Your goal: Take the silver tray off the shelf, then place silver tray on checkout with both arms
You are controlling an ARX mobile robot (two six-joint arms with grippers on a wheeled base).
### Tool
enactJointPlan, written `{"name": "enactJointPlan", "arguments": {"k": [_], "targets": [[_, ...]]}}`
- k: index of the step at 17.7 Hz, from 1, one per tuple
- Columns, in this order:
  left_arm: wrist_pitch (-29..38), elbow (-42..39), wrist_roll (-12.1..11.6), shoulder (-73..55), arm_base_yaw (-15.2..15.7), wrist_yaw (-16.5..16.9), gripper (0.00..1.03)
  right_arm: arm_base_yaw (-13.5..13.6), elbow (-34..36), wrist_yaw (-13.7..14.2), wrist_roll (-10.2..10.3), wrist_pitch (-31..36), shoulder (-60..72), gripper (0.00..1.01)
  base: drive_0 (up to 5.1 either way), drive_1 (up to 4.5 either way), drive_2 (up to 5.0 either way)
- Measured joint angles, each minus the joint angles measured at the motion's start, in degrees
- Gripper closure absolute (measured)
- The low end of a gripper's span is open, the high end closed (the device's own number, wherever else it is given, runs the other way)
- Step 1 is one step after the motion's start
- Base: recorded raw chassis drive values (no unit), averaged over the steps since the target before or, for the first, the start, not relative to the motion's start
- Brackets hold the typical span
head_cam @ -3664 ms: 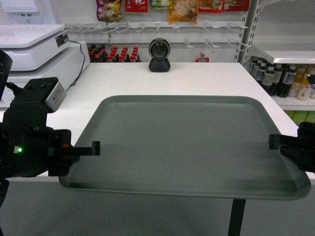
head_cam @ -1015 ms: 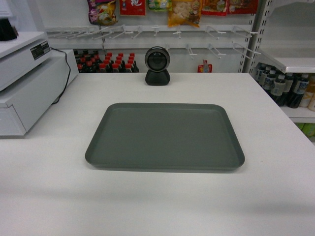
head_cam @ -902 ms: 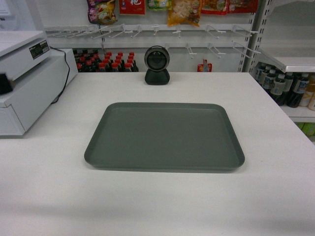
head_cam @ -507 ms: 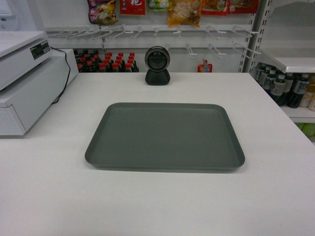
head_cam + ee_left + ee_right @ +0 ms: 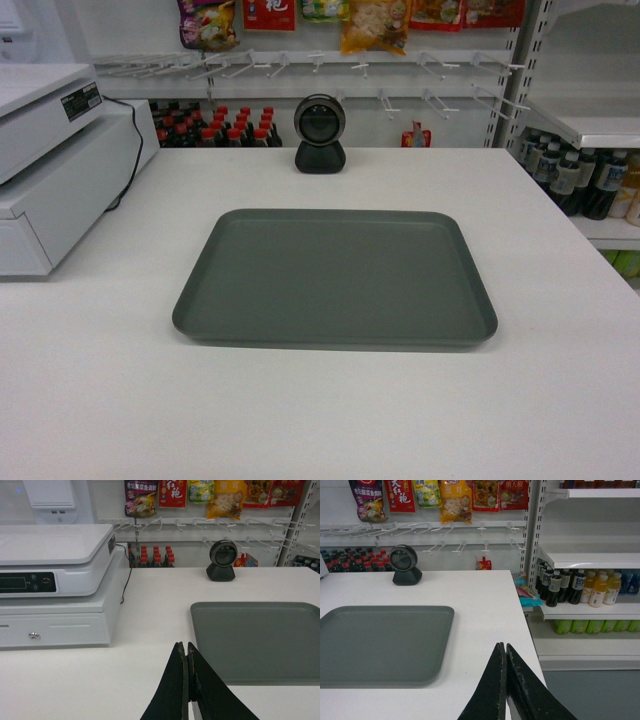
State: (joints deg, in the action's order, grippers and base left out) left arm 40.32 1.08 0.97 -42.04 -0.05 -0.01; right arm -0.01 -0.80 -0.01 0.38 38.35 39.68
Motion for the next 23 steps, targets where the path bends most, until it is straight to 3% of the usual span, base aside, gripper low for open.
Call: {"name": "enactJointPlan", "arguments": {"k": [9, 23], "targets": [[-18.67, -0.50, 0.00, 20.28, 0.00, 0.00, 1.02, 0.00, 0.09, 0.00, 0.00, -17.88, -19.30, 0.98, 0.0, 0.00, 0.0], [-24.52, -0.50, 0.00, 26.23, 0.00, -0.02, 1.02, 0.00, 0.09, 0.00, 0.00, -23.43, -24.90, 0.98, 0.0, 0.00, 0.0]]}}
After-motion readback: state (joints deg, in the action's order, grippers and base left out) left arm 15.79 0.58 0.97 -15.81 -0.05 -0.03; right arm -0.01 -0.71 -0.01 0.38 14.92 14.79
